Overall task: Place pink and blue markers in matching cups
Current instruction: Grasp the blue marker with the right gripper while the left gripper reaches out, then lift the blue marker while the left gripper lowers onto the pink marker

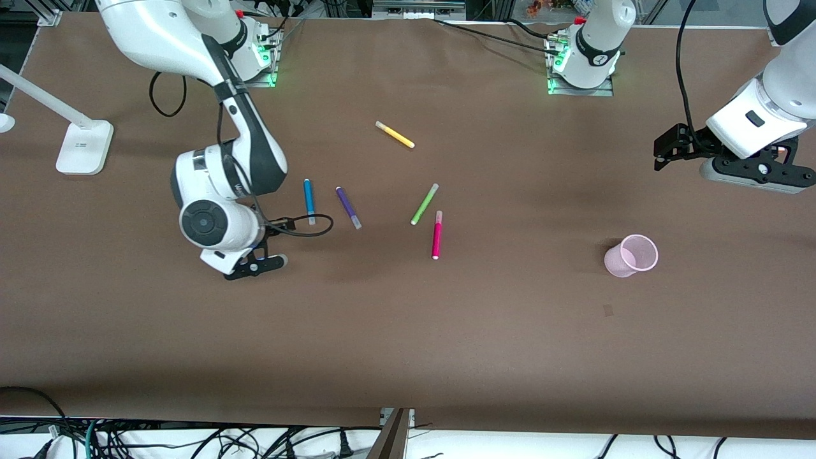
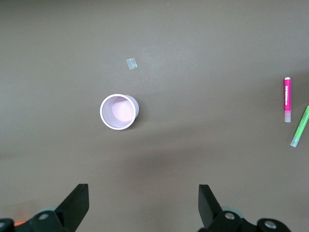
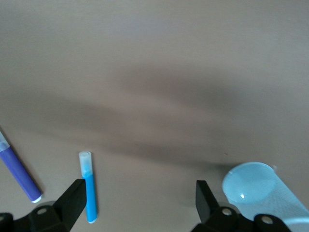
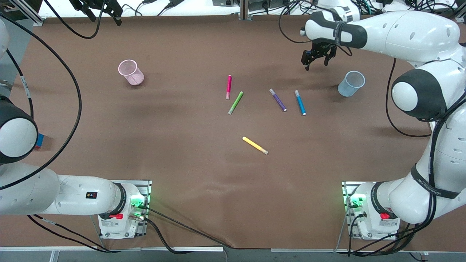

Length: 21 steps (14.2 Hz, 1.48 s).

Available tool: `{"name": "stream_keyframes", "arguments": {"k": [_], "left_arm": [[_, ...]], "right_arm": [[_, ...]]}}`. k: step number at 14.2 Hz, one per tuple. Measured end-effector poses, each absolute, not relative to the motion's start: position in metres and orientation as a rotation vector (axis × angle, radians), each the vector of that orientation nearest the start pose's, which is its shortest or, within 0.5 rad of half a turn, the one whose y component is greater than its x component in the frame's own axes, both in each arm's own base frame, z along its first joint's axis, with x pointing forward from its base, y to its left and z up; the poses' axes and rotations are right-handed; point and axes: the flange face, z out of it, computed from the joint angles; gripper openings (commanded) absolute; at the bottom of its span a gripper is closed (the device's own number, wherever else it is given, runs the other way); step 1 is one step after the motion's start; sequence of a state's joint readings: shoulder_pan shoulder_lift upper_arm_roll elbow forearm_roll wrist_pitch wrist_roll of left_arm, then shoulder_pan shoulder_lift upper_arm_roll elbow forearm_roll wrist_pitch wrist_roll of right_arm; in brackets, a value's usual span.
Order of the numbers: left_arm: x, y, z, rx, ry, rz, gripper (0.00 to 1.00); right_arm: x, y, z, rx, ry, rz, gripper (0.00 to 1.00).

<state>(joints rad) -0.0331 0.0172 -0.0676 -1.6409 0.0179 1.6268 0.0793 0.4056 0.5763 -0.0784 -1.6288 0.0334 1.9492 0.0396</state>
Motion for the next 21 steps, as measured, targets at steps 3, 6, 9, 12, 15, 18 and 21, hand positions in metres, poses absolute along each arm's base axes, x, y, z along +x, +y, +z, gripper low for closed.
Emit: {"name": "stream_keyframes", "arguments": {"k": [3,6,9,12,15,18,21], "left_arm": [[0.56,-0.054,0.587,-3.111,0.283,0.048,1.0],[0.56,-0.054,0.587,-3.111,0.283,0.048,1.0],[0.56,-0.054,0.587,-3.111,0.283,0.048,1.0],[0.559,-0.056,0.585,-3.111,0.289,0.056,1.0],[0.562,-0.093,0.561,-3.1,0.391,0.129,1.0],[0.573,-0.131,0.511,-3.087,0.479,0.255,1.0],[0.591,-0.152,0.467,-3.096,0.531,0.264,1.0]], "right_arm": [[0.61,0.239,0.246,-3.159,-0.426,0.349,1.0],[0.594,0.253,0.224,-3.176,-0.373,0.307,1.0],[0.581,0.261,0.209,-3.188,-0.332,0.305,1.0],[0.566,0.274,0.198,-3.198,-0.322,0.31,1.0],[0.553,0.273,0.183,-3.2,-0.324,0.313,1.0],[0.546,0.273,0.176,-3.197,-0.333,0.313,0.98],[0.543,0.273,0.179,-3.195,-0.335,0.31,0.67]]}}
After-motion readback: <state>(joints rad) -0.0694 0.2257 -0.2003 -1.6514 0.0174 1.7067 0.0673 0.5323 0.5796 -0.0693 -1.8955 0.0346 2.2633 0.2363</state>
